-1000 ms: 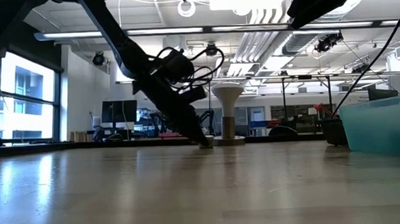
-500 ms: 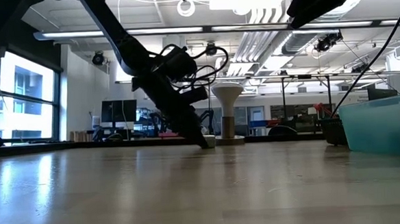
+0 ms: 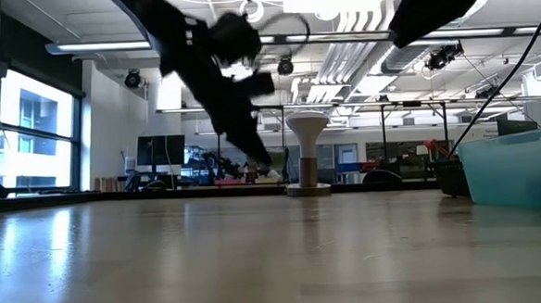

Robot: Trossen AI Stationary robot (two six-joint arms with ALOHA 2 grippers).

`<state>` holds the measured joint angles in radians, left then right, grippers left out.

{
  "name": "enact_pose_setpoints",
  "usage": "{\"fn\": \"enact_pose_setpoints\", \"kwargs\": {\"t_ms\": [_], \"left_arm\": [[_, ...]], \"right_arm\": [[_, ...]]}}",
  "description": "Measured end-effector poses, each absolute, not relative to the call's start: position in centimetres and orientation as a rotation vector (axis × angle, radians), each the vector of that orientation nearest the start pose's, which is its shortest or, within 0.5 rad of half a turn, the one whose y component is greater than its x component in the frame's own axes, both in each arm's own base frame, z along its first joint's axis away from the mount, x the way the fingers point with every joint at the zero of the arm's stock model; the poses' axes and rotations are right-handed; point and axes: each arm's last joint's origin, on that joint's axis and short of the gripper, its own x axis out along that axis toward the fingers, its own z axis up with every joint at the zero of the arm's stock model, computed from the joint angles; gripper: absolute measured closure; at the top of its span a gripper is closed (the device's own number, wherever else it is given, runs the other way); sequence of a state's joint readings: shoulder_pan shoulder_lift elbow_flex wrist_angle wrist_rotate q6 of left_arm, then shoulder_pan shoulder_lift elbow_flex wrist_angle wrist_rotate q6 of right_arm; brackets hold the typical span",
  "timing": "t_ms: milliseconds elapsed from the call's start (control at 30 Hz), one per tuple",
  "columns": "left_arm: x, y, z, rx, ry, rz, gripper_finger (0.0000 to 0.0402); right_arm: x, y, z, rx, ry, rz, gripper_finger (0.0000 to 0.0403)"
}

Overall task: Pick & Place Office items
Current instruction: Put the green charger adapter into the green bin

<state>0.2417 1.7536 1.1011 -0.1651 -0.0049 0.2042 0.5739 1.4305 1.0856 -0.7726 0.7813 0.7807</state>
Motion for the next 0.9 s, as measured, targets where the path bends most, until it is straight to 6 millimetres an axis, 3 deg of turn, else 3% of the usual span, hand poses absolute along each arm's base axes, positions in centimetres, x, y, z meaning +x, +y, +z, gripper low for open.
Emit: {"fn": "enact_pose_setpoints", "kwargs": {"t_ms": [133,300,500,733,900], "left_arm": [[34.8,5.3,22.4,0.122,0.759,0.080,0.0277],[33.9,0.2,25.2,0.238,0.683,0.042,0.0277],[32.9,-6.2,25.9,0.586,0.660,0.216,0.0277],[31.3,-12.0,26.8,0.751,0.545,0.311,0.0277],[31.0,-15.0,27.4,0.859,0.440,0.325,0.0277]], "right_arm": [[24.1,12.9,25.3,0.042,0.706,-0.496,0.0062],[24.9,12.9,25.1,0.088,0.644,-0.480,0.0062],[26.4,12.6,25.2,0.187,0.514,-0.456,0.0062],[27.4,12.8,25.7,0.229,0.382,-0.397,0.0062],[28.1,12.7,26.3,0.291,0.312,-0.334,0.0062]]}}
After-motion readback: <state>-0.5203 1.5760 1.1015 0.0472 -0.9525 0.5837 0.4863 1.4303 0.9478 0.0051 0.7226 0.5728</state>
